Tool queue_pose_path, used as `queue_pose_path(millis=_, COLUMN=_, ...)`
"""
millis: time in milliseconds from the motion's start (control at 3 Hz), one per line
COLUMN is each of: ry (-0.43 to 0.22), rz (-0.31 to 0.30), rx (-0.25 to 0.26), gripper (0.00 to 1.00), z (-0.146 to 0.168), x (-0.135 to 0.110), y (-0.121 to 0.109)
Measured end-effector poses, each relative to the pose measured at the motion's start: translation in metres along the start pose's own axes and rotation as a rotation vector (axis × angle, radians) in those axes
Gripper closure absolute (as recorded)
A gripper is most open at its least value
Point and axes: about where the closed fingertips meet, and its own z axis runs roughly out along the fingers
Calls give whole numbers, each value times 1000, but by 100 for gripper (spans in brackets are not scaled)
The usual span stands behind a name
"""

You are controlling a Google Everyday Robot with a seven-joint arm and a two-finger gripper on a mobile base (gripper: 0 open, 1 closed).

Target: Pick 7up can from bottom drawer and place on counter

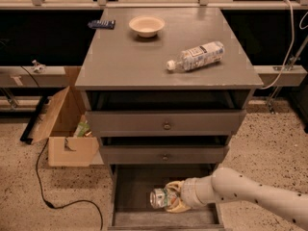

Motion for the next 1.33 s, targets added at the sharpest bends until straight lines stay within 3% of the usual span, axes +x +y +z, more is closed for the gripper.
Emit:
queue_pose_path(millis=333, ry=-79, rz=30, rx=24, gripper=100, z=-36, x=-17, y=-26)
queue_pose_path(millis=667, ry=-116, rz=63, rx=27, gripper=100, z=-71, x=-32, y=-49)
queue_pose_path(millis=1000, ry=-117, rz=72, rx=57, gripper=100, z=-109, x=-59, y=-66)
queue_pose_path(millis=1333, ry=-57, rz=40, rx=111, gripper=100, z=-151, x=-112, y=-88)
